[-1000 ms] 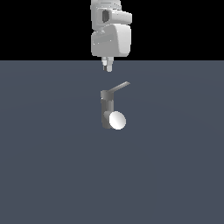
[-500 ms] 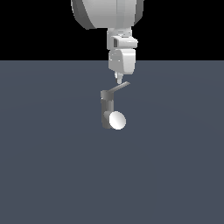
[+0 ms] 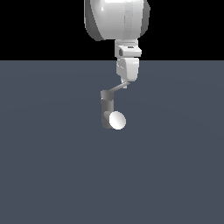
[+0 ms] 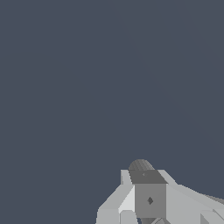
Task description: Turn on the faucet by rotating a designated handle.
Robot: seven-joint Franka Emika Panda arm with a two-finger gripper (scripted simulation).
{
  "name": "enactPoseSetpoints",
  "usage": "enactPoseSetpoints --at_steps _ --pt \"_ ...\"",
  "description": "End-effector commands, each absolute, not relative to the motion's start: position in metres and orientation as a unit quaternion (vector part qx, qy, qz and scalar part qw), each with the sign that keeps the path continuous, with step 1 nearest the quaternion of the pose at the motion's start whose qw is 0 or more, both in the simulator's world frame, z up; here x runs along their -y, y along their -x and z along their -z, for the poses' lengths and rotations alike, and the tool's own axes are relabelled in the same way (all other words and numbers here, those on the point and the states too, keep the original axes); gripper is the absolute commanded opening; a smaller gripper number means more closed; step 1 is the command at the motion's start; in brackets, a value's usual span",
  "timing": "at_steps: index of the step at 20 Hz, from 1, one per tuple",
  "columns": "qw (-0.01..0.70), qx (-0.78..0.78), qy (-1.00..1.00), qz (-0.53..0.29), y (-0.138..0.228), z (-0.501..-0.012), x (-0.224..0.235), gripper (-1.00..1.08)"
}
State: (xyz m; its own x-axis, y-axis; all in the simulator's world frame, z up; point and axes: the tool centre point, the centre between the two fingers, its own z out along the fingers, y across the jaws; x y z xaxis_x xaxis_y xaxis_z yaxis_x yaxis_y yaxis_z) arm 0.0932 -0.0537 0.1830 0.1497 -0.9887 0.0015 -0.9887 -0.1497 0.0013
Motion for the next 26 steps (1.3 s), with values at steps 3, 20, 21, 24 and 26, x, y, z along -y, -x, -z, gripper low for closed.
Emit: enactPoseSetpoints --at_steps 3,20,21,24,26 --pt "0.0 0.656 -0.755 0.0 -0.095 -0.182 0.056 -1.0" --pt "0.0 0.655 -0.756 0.0 -0.064 -0.182 0.062 -1.0" --pt "0.0 0.655 -0.756 0.0 -0.061 -0.182 0.063 -1.0" --pt "0.0 0.655 -0.756 0.0 -0.052 -0.182 0.065 -1.0" --pt "0.0 0.655 -0.756 0.0 -0.047 -0.182 0.066 -1.0"
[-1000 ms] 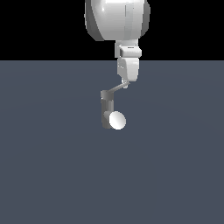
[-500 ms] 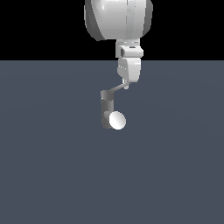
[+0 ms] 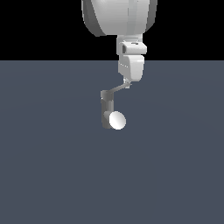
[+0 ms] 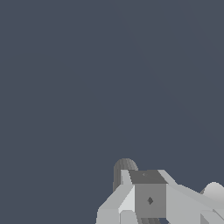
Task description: Turn on the faucet by rotating a designated handle.
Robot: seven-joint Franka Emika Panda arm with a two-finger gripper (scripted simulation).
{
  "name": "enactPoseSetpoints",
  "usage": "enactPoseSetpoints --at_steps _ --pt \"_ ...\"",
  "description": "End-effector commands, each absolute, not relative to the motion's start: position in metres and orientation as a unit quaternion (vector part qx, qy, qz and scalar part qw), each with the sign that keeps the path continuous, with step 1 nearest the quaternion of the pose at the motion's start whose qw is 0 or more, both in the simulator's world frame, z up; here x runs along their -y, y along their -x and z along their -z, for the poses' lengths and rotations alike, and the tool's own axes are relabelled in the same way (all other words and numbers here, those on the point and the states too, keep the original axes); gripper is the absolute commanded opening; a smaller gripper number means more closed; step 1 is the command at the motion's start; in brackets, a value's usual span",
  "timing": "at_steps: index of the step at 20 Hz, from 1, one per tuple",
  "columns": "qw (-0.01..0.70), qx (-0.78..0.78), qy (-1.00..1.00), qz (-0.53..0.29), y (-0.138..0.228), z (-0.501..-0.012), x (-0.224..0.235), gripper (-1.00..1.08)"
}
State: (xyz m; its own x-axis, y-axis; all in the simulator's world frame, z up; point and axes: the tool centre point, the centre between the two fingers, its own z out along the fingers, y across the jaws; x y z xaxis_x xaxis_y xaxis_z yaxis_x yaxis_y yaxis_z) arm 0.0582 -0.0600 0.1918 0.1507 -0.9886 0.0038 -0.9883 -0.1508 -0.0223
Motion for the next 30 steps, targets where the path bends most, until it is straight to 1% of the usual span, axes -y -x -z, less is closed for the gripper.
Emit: enactPoseSetpoints --at_steps 1,6,7,8,30 --pt "0.0 -0.655 0.756 0.0 -0.044 -0.182 0.067 -1.0" --pt "0.0 -0.655 0.756 0.0 -0.028 -0.182 0.071 -1.0" --pt "0.0 -0.655 0.756 0.0 -0.028 -0.182 0.071 -1.0" --pt "0.01 -0.648 0.762 0.012 -0.041 -0.196 0.059 -1.0" --pt "0.0 -0.655 0.756 0.0 0.034 -0.183 0.034 -1.0"
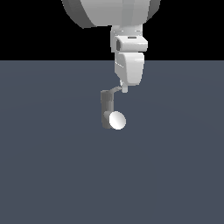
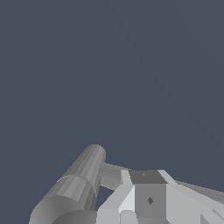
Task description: Turn on the faucet by rotating a designated handle.
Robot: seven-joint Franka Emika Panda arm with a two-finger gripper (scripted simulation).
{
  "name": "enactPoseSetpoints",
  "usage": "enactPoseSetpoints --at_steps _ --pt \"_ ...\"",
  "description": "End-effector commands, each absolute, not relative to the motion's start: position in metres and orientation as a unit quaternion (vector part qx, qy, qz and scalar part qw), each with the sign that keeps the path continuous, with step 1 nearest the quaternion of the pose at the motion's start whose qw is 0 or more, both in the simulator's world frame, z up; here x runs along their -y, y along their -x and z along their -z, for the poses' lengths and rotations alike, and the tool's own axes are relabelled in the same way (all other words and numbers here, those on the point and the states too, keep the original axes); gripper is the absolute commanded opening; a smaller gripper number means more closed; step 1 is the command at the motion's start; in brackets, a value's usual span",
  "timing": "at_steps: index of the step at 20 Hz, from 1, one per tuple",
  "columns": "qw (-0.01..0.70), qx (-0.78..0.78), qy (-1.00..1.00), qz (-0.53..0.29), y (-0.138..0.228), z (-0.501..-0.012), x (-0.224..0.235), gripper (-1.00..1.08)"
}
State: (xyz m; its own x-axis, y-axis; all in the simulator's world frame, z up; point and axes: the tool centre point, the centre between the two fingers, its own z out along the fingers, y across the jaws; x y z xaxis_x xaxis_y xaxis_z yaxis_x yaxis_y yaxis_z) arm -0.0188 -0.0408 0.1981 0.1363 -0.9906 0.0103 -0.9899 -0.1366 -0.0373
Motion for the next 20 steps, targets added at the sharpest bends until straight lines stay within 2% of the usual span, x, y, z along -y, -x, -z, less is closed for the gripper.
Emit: enactPoseSetpoints --at_steps 1,2,15,16,17,20 --pt "0.0 -0.655 0.756 0.0 0.034 -0.183 0.034 -1.0" --pt "0.009 -0.658 0.753 0.014 0.023 -0.196 0.041 -1.0" --pt "0.0 -0.655 0.756 0.0 0.05 -0.183 -0.037 -1.0" --pt "0.0 -0.655 0.756 0.0 0.05 -0.183 -0.037 -1.0" --pt "0.008 -0.672 0.741 0.014 0.039 -0.196 -0.007 -1.0" --pt "0.007 -0.669 0.743 0.012 0.034 -0.194 -0.021 -1.0"
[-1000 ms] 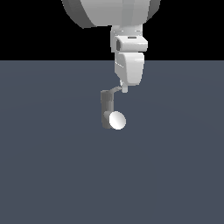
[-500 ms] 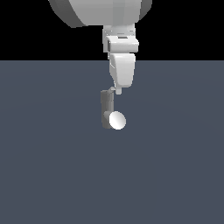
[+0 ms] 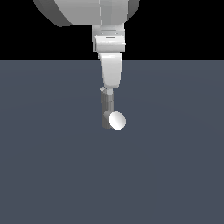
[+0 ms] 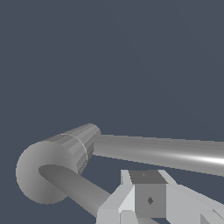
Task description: Turn on the faucet by rotating a designated handle.
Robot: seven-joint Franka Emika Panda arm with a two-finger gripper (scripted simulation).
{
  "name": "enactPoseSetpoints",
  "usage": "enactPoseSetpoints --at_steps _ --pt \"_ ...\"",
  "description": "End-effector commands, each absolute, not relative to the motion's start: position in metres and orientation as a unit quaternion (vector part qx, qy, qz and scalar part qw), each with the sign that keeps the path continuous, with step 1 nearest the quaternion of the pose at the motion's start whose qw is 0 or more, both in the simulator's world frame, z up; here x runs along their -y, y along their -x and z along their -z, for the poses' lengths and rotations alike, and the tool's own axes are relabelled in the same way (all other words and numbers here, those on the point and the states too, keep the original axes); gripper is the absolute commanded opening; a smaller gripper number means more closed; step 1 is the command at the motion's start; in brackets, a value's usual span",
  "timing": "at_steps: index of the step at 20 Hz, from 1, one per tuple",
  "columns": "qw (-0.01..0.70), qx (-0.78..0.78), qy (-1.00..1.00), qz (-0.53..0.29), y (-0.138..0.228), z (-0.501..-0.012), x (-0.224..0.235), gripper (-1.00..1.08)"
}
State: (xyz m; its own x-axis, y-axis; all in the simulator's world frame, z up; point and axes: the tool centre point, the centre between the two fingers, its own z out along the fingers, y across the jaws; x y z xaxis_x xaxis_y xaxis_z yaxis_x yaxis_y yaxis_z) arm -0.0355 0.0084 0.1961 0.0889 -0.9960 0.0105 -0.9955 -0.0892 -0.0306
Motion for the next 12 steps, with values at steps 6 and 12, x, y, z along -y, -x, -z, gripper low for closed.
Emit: enactPoseSetpoints --at_steps 6,12 --pt "0.004 -0.664 0.748 0.007 0.025 -0.19 -0.05 -1.0" --pt "0.002 -0.658 0.753 0.003 0.016 -0.185 -0.078 -1.0"
